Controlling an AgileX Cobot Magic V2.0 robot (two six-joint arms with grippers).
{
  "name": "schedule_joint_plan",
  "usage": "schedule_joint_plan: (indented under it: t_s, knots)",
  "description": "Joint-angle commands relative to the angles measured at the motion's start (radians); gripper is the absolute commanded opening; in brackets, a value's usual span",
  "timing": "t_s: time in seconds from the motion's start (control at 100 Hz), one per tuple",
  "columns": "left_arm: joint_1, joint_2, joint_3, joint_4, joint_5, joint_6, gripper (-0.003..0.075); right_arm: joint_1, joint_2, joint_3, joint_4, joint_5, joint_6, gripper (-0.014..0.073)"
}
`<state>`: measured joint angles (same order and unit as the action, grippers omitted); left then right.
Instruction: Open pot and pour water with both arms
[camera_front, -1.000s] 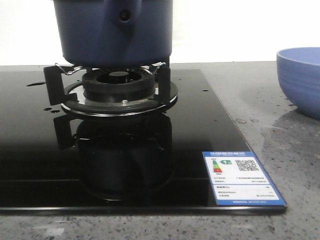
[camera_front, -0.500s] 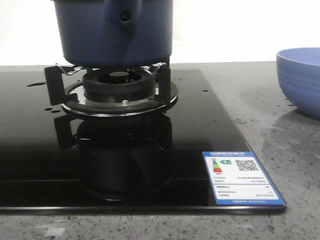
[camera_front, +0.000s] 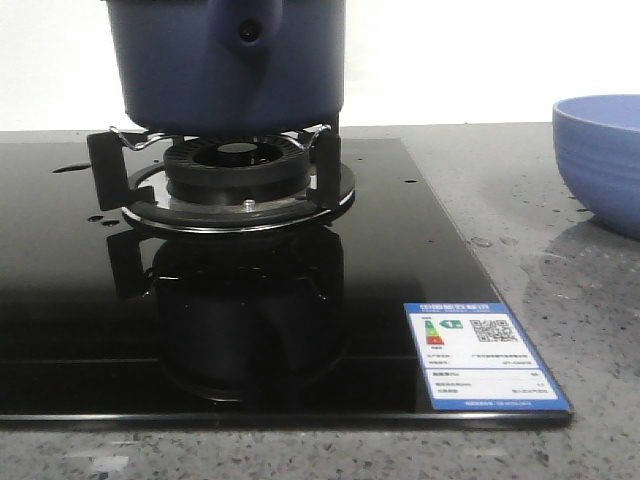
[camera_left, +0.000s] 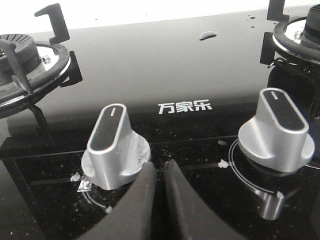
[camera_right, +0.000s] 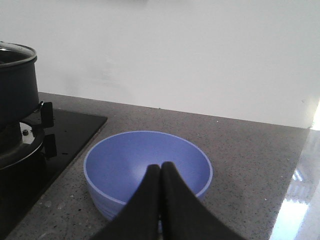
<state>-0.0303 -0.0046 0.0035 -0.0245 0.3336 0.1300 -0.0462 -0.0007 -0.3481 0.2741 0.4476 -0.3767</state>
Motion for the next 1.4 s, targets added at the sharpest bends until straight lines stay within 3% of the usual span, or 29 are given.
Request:
schedule_joint_plan:
  t_s: [0.0, 0.5, 0.6, 0.82, 0.9, 0.97, 1.209, 1.389]
  knots:
    - [0.000, -0.027, 0.028, -0.014, -0.037, -0.007, -0.0020, 0.002, 0.012, -0.022, -0.002, -0.081, -0.009, -0.0069]
    - [0.000, -0.027, 0.028, -0.014, -0.037, -0.007, -0.0020, 0.002, 0.012, -0.006, -0.004, -0.083, -0.009, -0.0069]
    - [0.000, -0.027, 0.028, -0.014, -0.037, -0.007, -0.0020, 0.002, 0.005, 0.050, -0.114, -0.105, 0.000, -0.0069]
    - [0.000, -0.027, 0.028, -0.014, -0.037, -0.007, -0.0020, 0.002, -0.027, 0.272, -0.366, -0.314, 0.417, -0.0069]
    - [0.000, -0.027, 0.028, -0.014, -0.037, -0.007, -0.0020, 0.000, -0.027, 0.341, -0.371, -0.345, 0.453, -0.0069]
    - [0.000, -0.027, 0.028, -0.014, -0.037, -0.007, -0.0020, 0.000, -0.027, 0.382, -0.371, -0.345, 0.453, -0.0069]
    - [0.000, -0.027, 0.028, -0.014, -0.037, -0.007, -0.0020, 0.000, -0.027, 0.381, -0.368, -0.128, 0.453, -0.0069]
    - [0.000, -0.027, 0.028, -0.014, -0.037, -0.007, -0.0020, 0.000, -0.027, 0.381, -0.368, -0.130, 0.453, -0.0069]
